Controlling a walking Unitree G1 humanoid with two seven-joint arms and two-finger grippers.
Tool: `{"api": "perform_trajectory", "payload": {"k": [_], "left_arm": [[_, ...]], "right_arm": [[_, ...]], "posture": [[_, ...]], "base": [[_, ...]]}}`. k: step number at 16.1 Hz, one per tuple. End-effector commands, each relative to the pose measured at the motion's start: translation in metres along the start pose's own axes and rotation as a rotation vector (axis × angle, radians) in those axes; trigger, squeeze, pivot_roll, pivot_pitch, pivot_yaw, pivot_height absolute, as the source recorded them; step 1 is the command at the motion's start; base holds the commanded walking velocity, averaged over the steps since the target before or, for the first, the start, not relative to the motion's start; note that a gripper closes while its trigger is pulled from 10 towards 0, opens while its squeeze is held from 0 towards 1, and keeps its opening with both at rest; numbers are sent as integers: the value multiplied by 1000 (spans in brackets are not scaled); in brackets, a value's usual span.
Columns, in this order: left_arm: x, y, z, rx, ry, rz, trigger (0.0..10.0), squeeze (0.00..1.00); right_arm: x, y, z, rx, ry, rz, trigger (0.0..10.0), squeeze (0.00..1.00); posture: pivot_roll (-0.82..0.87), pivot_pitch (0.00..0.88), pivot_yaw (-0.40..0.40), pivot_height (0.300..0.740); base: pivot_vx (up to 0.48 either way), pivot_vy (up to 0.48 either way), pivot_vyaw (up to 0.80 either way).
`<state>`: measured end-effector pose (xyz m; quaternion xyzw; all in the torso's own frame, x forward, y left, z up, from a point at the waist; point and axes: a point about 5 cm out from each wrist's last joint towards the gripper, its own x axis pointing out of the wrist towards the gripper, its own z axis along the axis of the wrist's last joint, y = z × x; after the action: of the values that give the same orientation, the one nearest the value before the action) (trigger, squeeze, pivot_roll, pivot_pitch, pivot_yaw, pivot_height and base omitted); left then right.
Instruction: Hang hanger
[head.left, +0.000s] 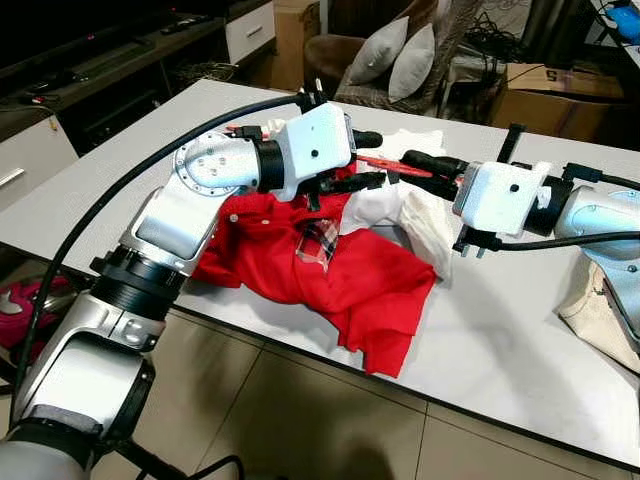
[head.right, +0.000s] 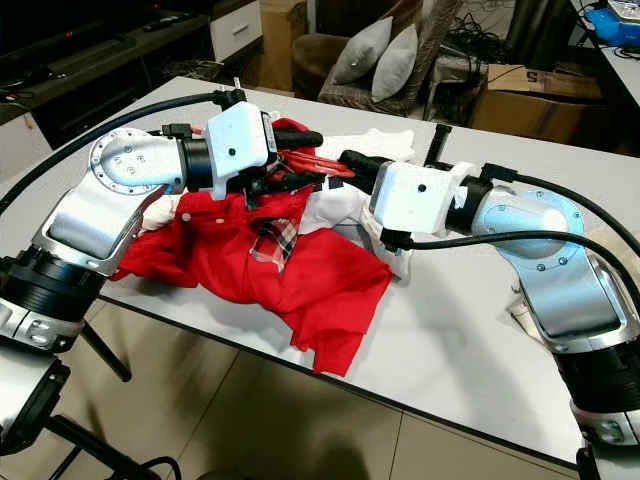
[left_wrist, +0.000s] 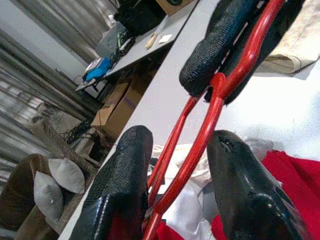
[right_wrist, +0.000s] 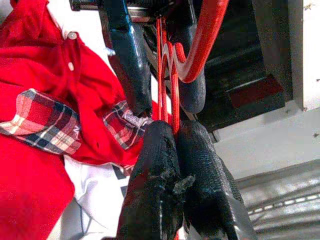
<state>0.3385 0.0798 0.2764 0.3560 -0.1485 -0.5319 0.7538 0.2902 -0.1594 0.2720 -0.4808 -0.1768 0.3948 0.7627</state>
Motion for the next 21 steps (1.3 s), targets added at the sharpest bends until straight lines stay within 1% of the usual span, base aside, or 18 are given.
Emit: {"api": "perform_trajectory", "payload": {"k": [1, 4, 9, 11, 13, 14, 15, 16, 17, 19, 21], "left_arm": [[-4, 7, 6, 22, -15, 6, 0, 0], [-5, 7, 6, 13, -27, -10, 0, 0], [-10, 1, 4, -10, -37, -75, 0, 0], [-12, 0, 4, -19, -39, -98, 0, 0], [-14, -3, 5, -35, -41, -135, 0, 0], [-16, -6, 6, -70, -58, -167, 0, 0], [-17, -8, 7, -99, -71, -189, 0, 0], [-21, -11, 10, -155, -91, -237, 0, 0], [-23, -12, 9, -169, -89, -255, 0, 0], [-24, -11, 8, -160, -81, -260, 0, 0], [-26, -13, 13, -135, -84, -304, 0, 0]], "right_arm": [[0, -6, 3, -32, -7, 9, 10000, 0], [0, -6, 2, -32, -18, 11, 10000, 0], [0, -6, 2, -14, -49, 23, 10000, 0], [-1, -6, 4, 16, -73, 25, 10000, 0], [-2, -6, 6, 79, -106, 36, 10000, 8], [-3, -6, 7, 131, -130, 44, 10000, 780], [-4, -6, 8, 167, -147, 52, 10000, 1000], [-7, -5, 9, 282, -190, 83, 10000, 1000], [-10, -4, 9, 372, -216, 120, 10000, 1000], [-14, -2, 7, 427, -224, 156, 10000, 1000], [-23, -4, 1, 469, -191, 231, 10000, 1000]], "posture": [[66, 0, 34, 740], [64, 0, 34, 740], [64, 0, 35, 740], [63, 0, 33, 740], [64, 0, 30, 740], [64, 0, 30, 740], [64, 0, 28, 740], [64, 0, 25, 740], [64, 0, 25, 740], [64, 0, 24, 740], [62, 0, 27, 740]], "base": [[0, 0, 0], [0, 0, 0], [0, 0, 0], [0, 0, 0], [0, 0, 0], [0, 0, 0], [0, 0, 0], [0, 0, 0], [0, 0, 0], [0, 0, 0], [0, 0, 0]]}}
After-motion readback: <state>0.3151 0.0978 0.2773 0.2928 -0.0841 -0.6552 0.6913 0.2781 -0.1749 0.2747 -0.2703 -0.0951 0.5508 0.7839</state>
